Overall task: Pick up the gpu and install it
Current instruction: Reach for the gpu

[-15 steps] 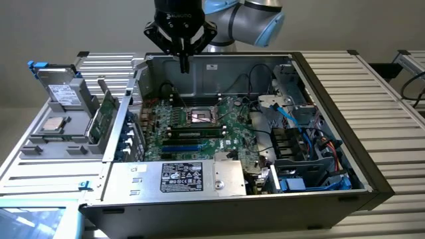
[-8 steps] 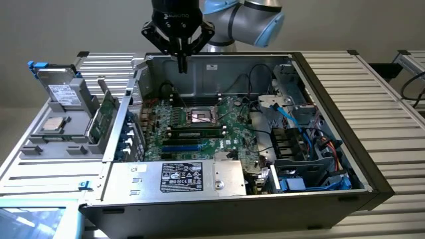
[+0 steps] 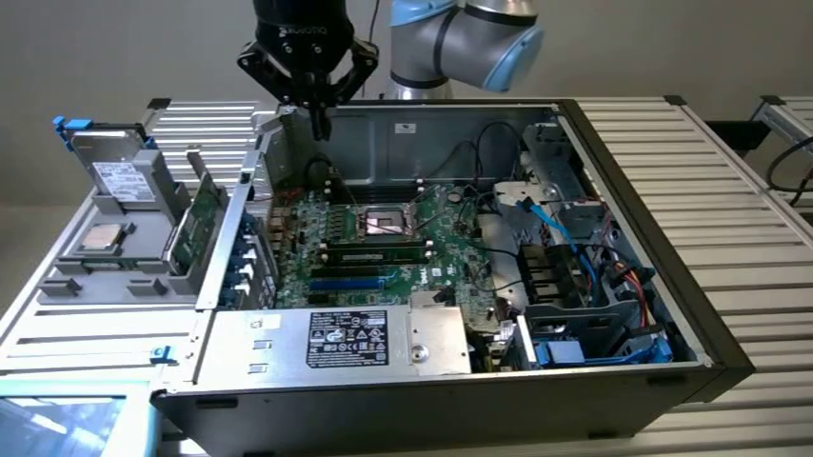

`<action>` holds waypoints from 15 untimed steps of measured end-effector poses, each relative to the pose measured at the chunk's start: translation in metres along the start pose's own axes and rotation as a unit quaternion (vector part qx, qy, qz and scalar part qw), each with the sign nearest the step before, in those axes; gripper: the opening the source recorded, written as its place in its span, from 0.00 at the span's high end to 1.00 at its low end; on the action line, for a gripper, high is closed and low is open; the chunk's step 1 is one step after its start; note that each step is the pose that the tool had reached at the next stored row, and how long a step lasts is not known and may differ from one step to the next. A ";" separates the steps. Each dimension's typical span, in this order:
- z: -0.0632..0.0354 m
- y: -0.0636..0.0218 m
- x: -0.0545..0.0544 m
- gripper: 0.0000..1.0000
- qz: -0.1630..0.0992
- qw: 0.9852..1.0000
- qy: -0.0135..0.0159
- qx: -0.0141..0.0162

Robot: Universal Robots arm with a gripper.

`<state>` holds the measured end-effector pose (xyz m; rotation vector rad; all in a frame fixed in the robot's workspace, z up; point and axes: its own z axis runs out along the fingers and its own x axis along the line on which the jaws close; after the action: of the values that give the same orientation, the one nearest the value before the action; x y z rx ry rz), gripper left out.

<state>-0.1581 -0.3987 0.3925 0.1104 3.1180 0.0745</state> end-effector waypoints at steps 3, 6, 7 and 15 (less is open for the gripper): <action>-0.0002 -0.0009 0.013 0.88 0.000 1.000 0.000 0.000; -0.0004 -0.0016 0.027 0.88 0.000 1.000 0.000 0.000; -0.0004 -0.0019 0.032 0.88 0.000 1.000 0.000 0.000; 0.0001 -0.0036 0.068 0.88 0.000 1.000 0.000 0.000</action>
<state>-0.2265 -0.3974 0.3909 0.1105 3.1180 0.0745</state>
